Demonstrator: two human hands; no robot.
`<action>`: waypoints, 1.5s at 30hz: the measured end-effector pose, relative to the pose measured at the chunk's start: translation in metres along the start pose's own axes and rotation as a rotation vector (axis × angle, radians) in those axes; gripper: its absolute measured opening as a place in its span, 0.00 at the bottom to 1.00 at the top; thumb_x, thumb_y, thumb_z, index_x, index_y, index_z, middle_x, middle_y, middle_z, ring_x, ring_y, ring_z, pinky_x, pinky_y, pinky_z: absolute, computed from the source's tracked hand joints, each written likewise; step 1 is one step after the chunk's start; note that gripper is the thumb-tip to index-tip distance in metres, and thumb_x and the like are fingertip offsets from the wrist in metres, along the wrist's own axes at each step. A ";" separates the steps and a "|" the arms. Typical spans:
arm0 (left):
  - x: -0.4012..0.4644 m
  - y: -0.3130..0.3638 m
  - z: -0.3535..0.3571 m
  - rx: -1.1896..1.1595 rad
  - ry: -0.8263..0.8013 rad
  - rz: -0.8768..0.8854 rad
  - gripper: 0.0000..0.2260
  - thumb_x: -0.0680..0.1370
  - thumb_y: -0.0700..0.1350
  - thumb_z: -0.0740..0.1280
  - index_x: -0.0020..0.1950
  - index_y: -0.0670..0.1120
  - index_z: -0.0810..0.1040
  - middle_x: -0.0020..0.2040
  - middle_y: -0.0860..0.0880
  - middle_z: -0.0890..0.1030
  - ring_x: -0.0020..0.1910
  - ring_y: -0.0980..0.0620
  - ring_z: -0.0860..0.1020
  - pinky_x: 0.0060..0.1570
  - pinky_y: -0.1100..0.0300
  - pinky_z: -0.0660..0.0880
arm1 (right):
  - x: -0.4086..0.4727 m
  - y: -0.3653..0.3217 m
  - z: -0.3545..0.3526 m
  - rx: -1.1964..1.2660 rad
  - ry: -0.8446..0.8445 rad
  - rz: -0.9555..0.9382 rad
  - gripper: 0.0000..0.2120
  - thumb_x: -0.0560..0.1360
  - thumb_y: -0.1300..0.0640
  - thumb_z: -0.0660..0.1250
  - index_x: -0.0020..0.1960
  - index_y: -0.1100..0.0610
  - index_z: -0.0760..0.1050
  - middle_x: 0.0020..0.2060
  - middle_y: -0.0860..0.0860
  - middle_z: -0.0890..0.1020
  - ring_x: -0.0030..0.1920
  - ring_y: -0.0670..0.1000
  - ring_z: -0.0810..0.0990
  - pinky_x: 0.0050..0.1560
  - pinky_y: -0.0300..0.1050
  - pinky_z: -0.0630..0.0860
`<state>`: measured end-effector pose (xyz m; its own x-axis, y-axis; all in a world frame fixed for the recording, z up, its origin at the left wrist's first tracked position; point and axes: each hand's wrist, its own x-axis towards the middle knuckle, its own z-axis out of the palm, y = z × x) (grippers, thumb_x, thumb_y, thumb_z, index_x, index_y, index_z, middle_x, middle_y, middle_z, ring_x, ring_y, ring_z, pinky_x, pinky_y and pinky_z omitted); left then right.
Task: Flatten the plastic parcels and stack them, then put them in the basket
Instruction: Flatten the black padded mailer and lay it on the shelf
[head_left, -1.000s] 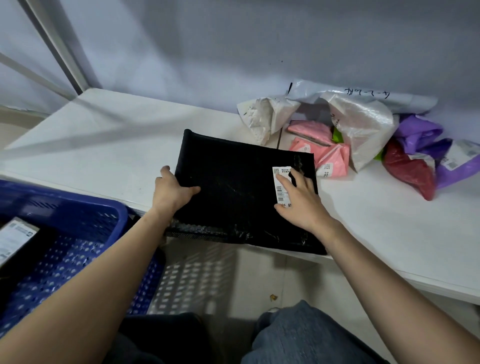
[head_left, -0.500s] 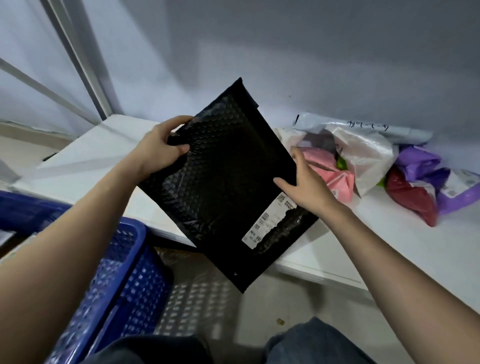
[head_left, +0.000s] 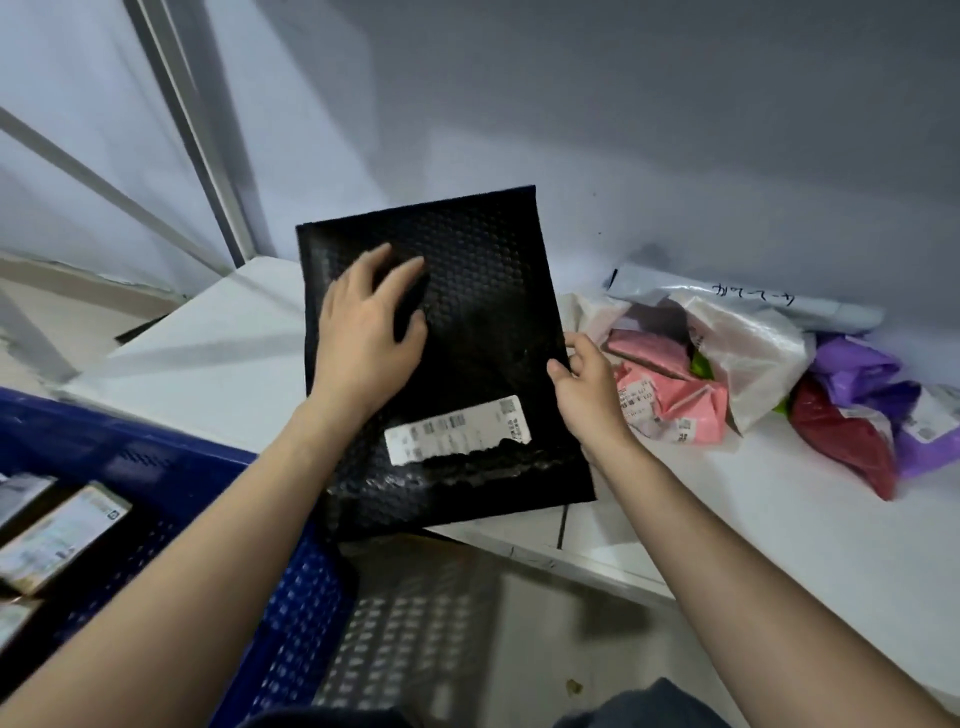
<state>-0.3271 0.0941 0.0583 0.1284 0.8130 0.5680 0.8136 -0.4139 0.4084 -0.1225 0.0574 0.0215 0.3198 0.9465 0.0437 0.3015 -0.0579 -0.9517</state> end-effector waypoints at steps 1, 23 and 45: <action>-0.005 -0.002 0.003 0.035 -0.032 -0.017 0.23 0.74 0.46 0.65 0.70 0.49 0.70 0.72 0.43 0.66 0.70 0.41 0.65 0.70 0.45 0.61 | 0.001 -0.002 0.008 0.024 0.011 0.015 0.12 0.77 0.64 0.59 0.58 0.53 0.71 0.48 0.58 0.81 0.50 0.60 0.80 0.53 0.55 0.77; -0.040 -0.093 0.072 0.048 -0.429 -0.432 0.33 0.75 0.61 0.62 0.76 0.54 0.54 0.77 0.49 0.53 0.76 0.46 0.52 0.74 0.42 0.50 | 0.052 0.031 0.124 0.130 0.039 0.238 0.14 0.79 0.64 0.51 0.64 0.57 0.60 0.52 0.54 0.71 0.45 0.51 0.72 0.41 0.42 0.70; -0.068 -0.122 0.100 0.258 -0.741 -0.369 0.33 0.77 0.66 0.52 0.78 0.54 0.46 0.79 0.49 0.44 0.77 0.50 0.41 0.75 0.45 0.45 | 0.056 0.081 0.130 -1.056 -0.508 -0.195 0.28 0.80 0.43 0.50 0.77 0.50 0.49 0.77 0.51 0.50 0.77 0.53 0.47 0.74 0.61 0.53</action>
<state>-0.3783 0.1309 -0.1018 0.0940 0.9715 -0.2175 0.9678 -0.0379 0.2489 -0.1971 0.1476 -0.0931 -0.1348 0.9720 -0.1925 0.9731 0.0932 -0.2107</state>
